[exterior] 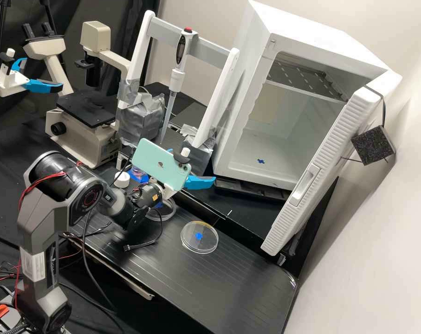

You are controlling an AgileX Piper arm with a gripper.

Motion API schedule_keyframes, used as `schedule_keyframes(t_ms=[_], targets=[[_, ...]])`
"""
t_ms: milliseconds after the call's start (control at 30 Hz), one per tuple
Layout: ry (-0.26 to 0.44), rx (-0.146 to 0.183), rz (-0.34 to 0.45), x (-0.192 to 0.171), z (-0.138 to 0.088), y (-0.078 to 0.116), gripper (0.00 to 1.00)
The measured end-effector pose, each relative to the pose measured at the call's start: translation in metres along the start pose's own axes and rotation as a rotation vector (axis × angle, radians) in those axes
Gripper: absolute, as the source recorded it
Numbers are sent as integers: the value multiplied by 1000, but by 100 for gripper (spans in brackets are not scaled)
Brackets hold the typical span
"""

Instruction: Use the pipette

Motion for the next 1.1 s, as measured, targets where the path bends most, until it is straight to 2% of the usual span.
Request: schedule_keyframes(t_ms=[400, 467, 567, 667, 833, 933, 1100], targets=[[-3, -2, -1, -10, 1, 1, 100], [11, -8, 7, -20, -1, 7, 100], [49, 7, 39, -35, -9, 18, 100], [132, 24, 85, -50, -27, 33, 100], [281, 25, 158, -69, -66, 50, 100], [335, -6, 169, -69, -92, 52, 100], [337, -66, 145, -58, -134, 51, 100]])
